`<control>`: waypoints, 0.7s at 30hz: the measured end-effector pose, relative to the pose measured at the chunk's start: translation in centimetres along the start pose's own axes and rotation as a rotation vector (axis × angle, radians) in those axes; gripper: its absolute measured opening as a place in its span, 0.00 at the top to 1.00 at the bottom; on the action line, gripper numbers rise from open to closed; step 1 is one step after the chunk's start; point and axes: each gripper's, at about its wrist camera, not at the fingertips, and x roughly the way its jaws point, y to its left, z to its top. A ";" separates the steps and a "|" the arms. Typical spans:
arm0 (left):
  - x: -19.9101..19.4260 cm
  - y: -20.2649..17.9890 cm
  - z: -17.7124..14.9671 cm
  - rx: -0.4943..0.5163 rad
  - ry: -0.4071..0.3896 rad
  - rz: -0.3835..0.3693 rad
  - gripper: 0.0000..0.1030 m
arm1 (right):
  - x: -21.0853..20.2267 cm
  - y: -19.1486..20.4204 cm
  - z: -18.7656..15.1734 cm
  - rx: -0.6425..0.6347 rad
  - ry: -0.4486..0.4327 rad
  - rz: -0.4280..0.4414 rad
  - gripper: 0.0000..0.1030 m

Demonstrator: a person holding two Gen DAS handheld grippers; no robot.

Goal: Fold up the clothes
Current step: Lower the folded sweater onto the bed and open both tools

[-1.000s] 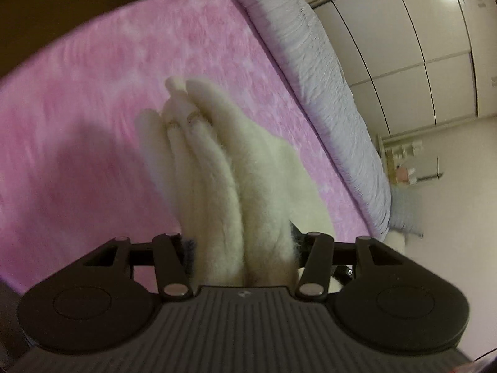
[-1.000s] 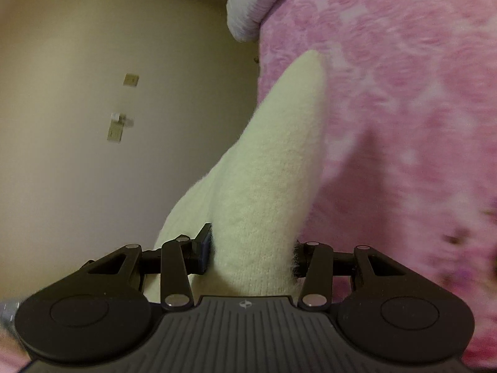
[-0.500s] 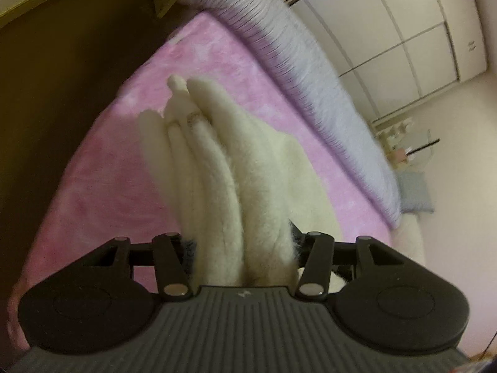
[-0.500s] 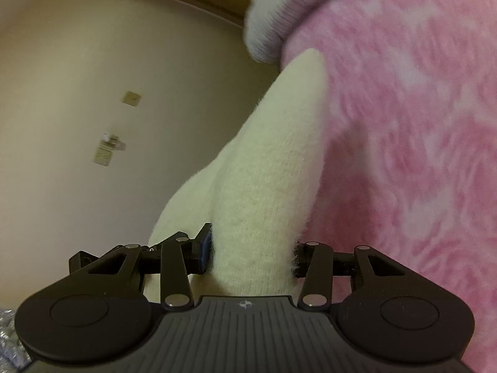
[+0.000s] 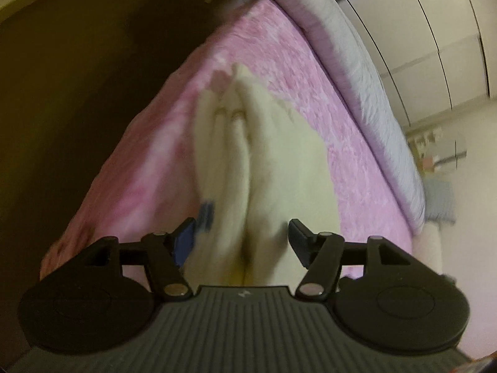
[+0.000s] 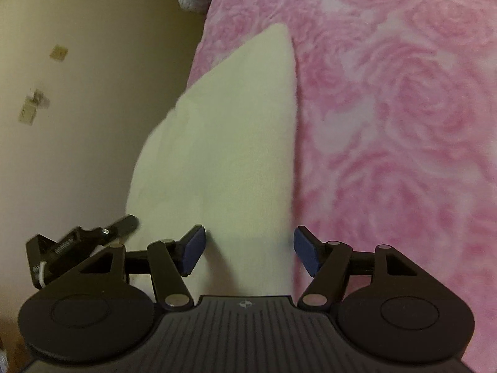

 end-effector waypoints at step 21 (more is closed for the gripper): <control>-4.8 -7.2 -1.8 0.219 -0.076 0.369 0.65 | -1.7 7.6 -1.1 -0.375 0.039 -0.321 0.68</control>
